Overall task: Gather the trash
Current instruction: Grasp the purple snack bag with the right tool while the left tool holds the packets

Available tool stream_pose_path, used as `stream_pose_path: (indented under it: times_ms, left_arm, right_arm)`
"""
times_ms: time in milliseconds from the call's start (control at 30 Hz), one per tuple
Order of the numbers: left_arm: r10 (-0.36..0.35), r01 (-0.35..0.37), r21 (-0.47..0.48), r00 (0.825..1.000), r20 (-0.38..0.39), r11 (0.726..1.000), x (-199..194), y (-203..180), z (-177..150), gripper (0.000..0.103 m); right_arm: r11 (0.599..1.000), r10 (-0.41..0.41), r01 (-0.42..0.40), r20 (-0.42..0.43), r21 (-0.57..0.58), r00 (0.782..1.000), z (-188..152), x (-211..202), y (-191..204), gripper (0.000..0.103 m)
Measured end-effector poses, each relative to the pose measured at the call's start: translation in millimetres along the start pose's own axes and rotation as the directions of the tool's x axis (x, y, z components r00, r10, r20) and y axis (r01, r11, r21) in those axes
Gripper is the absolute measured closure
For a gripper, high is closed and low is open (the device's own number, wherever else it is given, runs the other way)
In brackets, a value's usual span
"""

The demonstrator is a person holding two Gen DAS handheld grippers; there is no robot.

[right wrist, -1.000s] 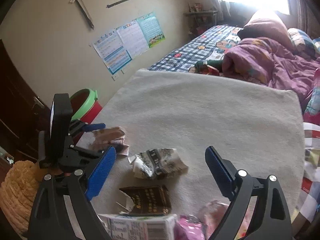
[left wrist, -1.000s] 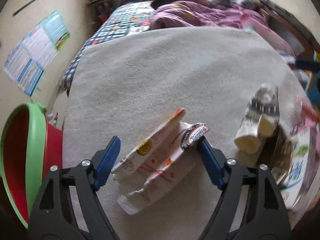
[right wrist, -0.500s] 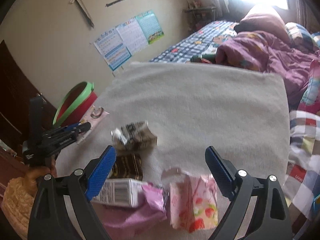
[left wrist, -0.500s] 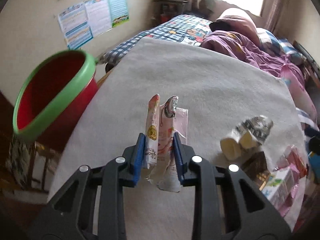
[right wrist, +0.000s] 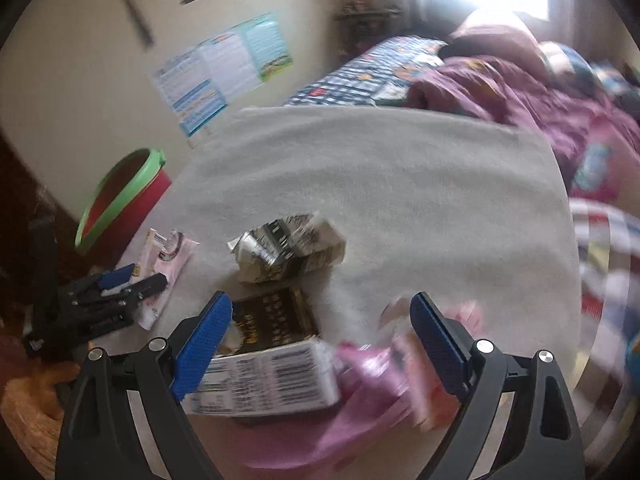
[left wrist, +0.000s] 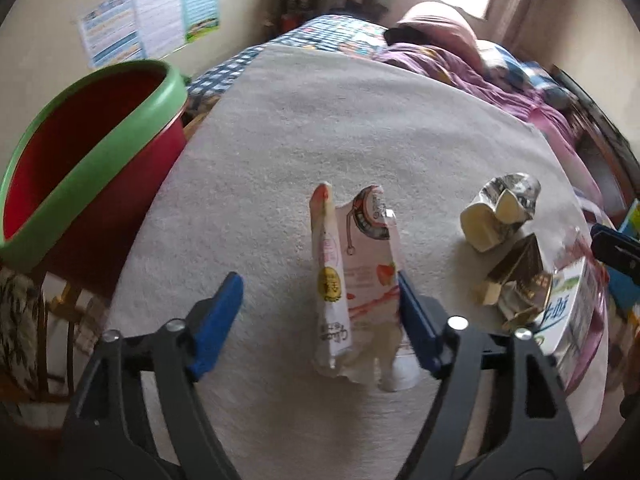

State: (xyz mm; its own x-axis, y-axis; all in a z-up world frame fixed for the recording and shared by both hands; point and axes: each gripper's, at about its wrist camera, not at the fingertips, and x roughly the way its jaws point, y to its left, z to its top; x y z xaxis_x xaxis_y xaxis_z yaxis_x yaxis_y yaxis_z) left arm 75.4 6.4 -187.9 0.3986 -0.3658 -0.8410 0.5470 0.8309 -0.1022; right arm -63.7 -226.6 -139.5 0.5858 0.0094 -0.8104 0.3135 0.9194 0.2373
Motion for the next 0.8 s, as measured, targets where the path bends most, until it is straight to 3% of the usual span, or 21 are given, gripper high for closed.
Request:
stream_pose_path:
  times_ms: [200, 333, 400, 467, 800]
  left_arm:
    - [-0.125, 0.128, 0.042, 0.99, -0.058, 0.991, 13.4, -1.1, 12.0, 0.027]
    - [-0.111, 0.117, 0.101, 0.992, -0.067, 0.988, 20.8, -13.9, 14.5, 0.028]
    - [-0.094, 0.1, 0.119, 0.994, -0.056, 0.988, 21.7, -17.5, 16.3, 0.047]
    - [-0.103, 0.109, 0.106, 0.993, -0.057, 0.988, 20.9, -16.6, 17.4, 0.054]
    - [-0.075, 0.074, 0.048, 0.997, 0.025, 0.996, -13.6, -23.9, 20.6, 0.057]
  right_arm:
    - [0.984, -0.126, 0.124, 0.006, 0.128, 0.992, -19.8, -19.6, 9.3, 0.015]
    - [0.963, -0.203, 0.205, -0.029, 0.175, 0.979, -29.9, -28.2, 4.8, 0.015]
    - [0.956, -0.22, 0.22, -0.023, 0.192, 0.975, -30.6, -35.2, 3.1, 0.015]
    - [0.952, -0.244, 0.241, -0.006, 0.188, 0.97, -28.4, -41.8, 3.8, 0.015]
    - [0.974, -0.193, 0.185, 0.053, 0.131, 0.98, -16.9, -52.7, 4.9, 0.015]
